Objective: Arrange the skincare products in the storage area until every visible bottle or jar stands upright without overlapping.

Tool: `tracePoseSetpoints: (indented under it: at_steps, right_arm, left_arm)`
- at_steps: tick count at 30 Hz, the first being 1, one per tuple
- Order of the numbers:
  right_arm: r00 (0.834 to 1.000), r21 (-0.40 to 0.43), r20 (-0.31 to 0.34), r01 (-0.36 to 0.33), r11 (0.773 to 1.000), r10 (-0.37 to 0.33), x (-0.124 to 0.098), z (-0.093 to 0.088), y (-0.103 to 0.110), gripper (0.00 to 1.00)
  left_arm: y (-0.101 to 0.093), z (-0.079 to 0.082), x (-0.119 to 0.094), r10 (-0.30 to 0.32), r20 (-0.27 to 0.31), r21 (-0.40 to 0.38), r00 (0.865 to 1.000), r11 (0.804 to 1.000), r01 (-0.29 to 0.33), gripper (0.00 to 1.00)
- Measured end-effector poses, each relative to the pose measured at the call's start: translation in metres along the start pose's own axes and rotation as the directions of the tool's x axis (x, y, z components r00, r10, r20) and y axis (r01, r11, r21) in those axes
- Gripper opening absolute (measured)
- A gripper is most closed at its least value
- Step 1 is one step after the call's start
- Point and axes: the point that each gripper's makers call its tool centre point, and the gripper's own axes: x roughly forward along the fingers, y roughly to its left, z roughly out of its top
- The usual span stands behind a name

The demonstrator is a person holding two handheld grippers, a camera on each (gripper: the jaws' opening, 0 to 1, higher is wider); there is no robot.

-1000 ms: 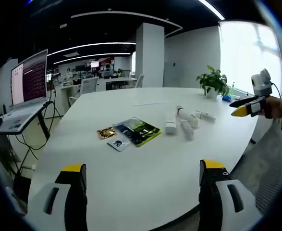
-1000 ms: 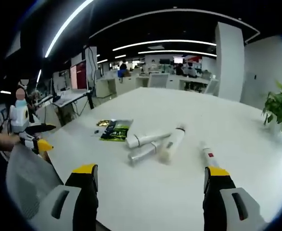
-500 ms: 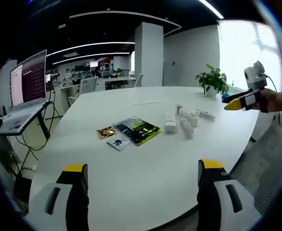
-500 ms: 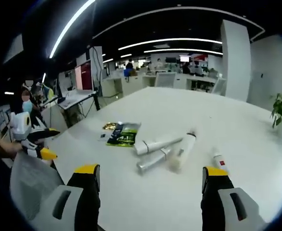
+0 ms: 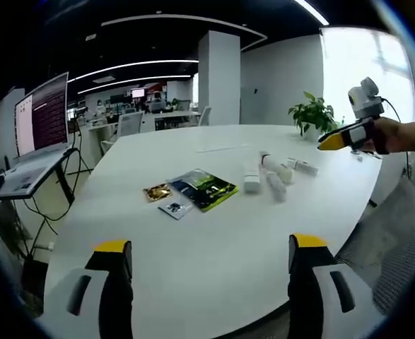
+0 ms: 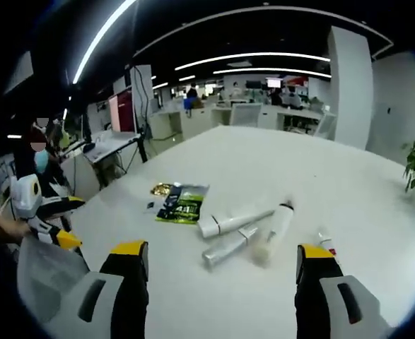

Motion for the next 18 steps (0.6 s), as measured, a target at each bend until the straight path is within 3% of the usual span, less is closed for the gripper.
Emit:
tracePoseSetpoints:
  at_steps: [11,18]
  right_arm:
    - [1.000,0.007,-0.008,-0.018,1.000,0.018,0.015,0.010,-0.001,0.87]
    - [0.999,0.030,-0.040,-0.023,0.999,0.024,0.023,0.005,-0.003,0.85]
  left_arm:
    - [0.000,0.001,-0.001,0.007,0.003,0.001,1.000,1.000,-0.007,0.85]
    - [0.001,0.000,0.000,0.005,0.000,0.001,1.000,1.000,-0.005,0.85]
